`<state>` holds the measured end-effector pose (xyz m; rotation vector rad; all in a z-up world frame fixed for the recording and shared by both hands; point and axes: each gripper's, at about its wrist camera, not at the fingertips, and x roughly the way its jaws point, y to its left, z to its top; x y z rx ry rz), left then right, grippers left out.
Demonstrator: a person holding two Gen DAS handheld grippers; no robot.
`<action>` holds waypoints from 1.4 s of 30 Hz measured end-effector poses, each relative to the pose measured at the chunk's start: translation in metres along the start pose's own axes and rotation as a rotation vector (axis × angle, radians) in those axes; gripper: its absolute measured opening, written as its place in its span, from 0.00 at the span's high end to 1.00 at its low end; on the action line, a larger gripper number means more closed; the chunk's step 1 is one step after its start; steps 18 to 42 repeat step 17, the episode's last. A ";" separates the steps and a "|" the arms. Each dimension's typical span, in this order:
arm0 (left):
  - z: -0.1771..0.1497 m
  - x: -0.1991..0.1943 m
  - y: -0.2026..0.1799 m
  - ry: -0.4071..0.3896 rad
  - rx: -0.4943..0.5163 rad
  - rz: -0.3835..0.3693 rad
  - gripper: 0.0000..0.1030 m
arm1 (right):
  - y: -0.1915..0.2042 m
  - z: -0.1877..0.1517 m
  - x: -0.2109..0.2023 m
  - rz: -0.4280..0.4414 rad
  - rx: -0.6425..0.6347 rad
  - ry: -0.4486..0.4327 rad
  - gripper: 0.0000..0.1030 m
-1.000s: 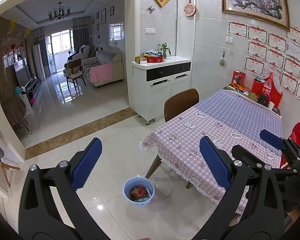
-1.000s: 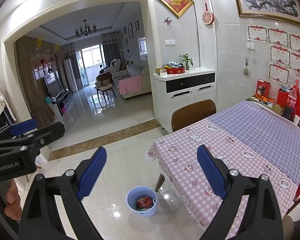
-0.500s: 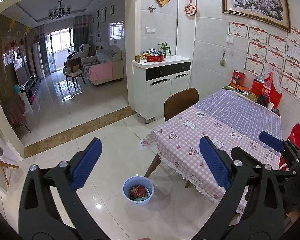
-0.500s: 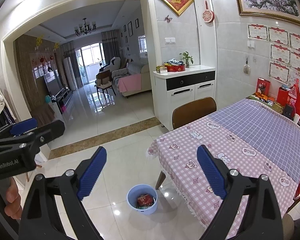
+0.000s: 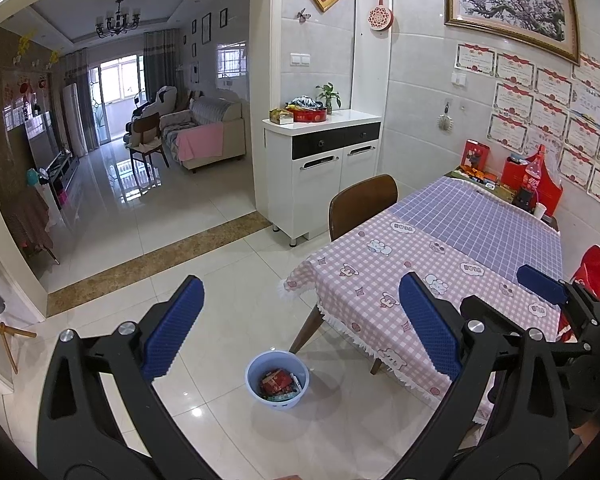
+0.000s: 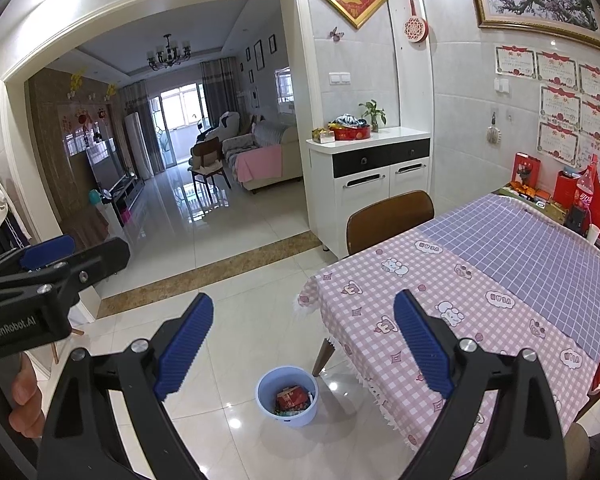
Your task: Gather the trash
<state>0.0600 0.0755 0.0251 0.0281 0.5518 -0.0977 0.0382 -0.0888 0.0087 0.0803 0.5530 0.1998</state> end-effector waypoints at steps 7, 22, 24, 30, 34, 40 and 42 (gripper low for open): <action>-0.004 -0.001 0.002 0.003 -0.001 -0.006 0.07 | 0.005 -0.002 0.001 -0.003 0.000 0.003 0.13; -0.007 -0.002 0.005 0.005 -0.002 -0.010 0.07 | 0.014 -0.006 0.003 -0.006 0.004 0.011 0.13; -0.007 -0.002 0.005 0.005 -0.002 -0.010 0.07 | 0.014 -0.006 0.003 -0.006 0.004 0.011 0.13; -0.007 -0.002 0.005 0.005 -0.002 -0.010 0.07 | 0.014 -0.006 0.003 -0.006 0.004 0.011 0.13; -0.007 -0.002 0.005 0.005 -0.002 -0.010 0.07 | 0.014 -0.006 0.003 -0.006 0.004 0.011 0.13; -0.007 -0.002 0.005 0.005 -0.002 -0.010 0.07 | 0.014 -0.006 0.003 -0.006 0.004 0.011 0.13; -0.007 -0.002 0.005 0.005 -0.002 -0.010 0.07 | 0.014 -0.006 0.003 -0.006 0.004 0.011 0.13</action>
